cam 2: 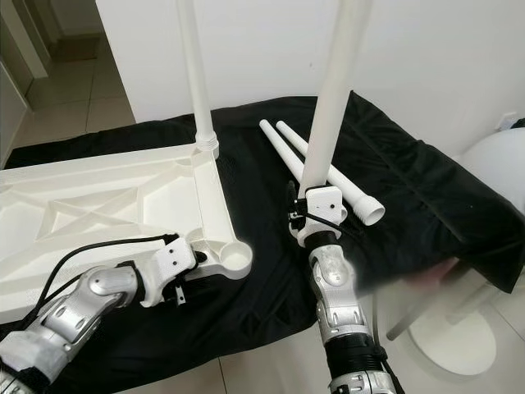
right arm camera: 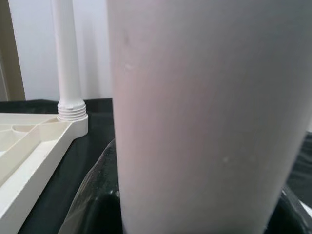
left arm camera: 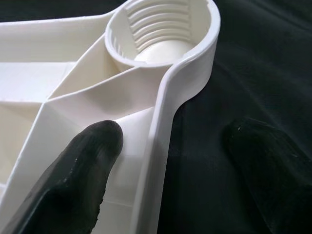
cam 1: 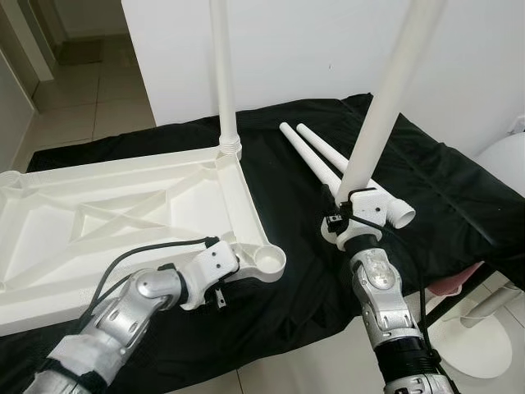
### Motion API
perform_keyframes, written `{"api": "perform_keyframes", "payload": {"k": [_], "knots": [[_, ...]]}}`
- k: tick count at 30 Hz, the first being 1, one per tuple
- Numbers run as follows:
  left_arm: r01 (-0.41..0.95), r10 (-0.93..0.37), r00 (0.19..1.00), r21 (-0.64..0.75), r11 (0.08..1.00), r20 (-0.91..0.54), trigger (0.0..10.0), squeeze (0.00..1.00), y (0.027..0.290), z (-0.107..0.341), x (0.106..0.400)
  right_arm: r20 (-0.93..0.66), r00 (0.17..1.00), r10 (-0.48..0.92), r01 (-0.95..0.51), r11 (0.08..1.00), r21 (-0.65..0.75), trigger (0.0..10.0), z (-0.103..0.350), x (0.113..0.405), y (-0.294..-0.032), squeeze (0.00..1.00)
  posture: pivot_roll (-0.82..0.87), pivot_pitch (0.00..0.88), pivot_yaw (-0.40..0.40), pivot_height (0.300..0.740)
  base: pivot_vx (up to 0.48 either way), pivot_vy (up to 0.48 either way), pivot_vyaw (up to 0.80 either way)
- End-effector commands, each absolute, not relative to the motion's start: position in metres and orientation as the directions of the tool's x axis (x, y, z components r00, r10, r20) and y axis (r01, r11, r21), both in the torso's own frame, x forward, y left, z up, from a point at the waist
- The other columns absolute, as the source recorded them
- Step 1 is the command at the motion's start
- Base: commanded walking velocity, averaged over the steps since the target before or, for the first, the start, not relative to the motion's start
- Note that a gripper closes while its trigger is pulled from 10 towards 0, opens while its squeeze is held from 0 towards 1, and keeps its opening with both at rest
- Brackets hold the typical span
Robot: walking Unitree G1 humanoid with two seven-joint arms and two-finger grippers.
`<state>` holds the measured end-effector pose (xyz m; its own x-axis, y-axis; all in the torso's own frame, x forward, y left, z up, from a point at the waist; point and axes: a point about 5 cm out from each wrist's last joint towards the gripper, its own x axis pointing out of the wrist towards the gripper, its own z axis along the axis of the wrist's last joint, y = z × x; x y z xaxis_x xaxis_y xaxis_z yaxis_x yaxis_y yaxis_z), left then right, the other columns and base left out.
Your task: Building children table
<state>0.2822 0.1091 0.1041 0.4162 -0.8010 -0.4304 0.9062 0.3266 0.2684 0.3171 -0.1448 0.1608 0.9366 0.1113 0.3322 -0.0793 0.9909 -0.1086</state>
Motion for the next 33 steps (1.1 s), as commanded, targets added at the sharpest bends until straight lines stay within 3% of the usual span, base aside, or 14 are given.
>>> {"api": "perform_keyframes", "payload": {"k": [1, 5, 16, 22, 31, 32, 33], "knots": [[0.889, -0.777, 0.451, 0.297, 0.348, -0.440, 10.0, 0.00, 0.112, 0.103, 0.286, 0.351, 0.930, 0.114, -0.078, 0.990, -0.115, 10.0, 0.164, 0.318, -0.143, 0.00, -0.04, 0.012, 0.042, 0.740, 0.000, 0.000, 0.00], [0.890, -0.784, 0.443, 0.320, 0.325, -0.436, 10.0, 0.00, 0.102, 0.105, 0.289, 0.353, 0.928, 0.116, -0.079, 0.990, -0.115, 10.0, 0.164, 0.318, -0.142, 0.00, -0.04, 0.009, 0.044, 0.740, 0.000, 0.000, 0.00], [0.936, -0.861, 0.318, 0.276, 0.219, -0.397, 10.0, 0.00, 0.059, 0.099, 0.273, 0.355, 0.928, 0.109, -0.075, 0.991, -0.109, 10.0, 0.163, 0.318, -0.141, 0.00, -0.05, 0.009, 0.056, 0.740, 0.000, 0.000, 0.00], [0.941, -0.882, 0.300, 0.264, 0.211, -0.363, 10.0, 0.00, 0.043, 0.102, 0.271, 0.355, 0.929, 0.106, -0.071, 0.991, -0.110, 10.0, 0.163, 0.318, -0.141, 0.00, -0.05, 0.015, 0.058, 0.740, 0.000, 0.000, 0.00], [0.908, -0.887, 0.362, 0.324, 0.267, -0.285, 10.0, 0.00, 0.021, 0.119, 0.284, 0.361, 0.927, 0.103, -0.070, 0.992, -0.103, 10.0, 0.165, 0.319, -0.141, 0.00, -0.05, 0.026, 0.060, 0.740, 0.000, 0.000, 0.00], [0.870, -0.865, 0.451, 0.323, 0.372, -0.221, 10.0, 0.00, 0.023, 0.132, 0.296, 0.369, 0.924, 0.102, -0.073, 0.993, -0.091, 10.0, 0.167, 0.319, -0.140, 0.00, -0.05, 0.026, 0.060, 0.740, 0.000, 0.000, 0.00], [0.870, -0.865, 0.451, 0.323, 0.372, -0.221, 10.0, 0.00, 0.023, 0.132, 0.296, 0.369, 0.924, 0.102, -0.073, 0.993, -0.091, 10.0, 0.167, 0.319, -0.140, 0.00, -0.05, 0.026, 0.060, 0.740, 0.000, 0.000, 0.00]]}}
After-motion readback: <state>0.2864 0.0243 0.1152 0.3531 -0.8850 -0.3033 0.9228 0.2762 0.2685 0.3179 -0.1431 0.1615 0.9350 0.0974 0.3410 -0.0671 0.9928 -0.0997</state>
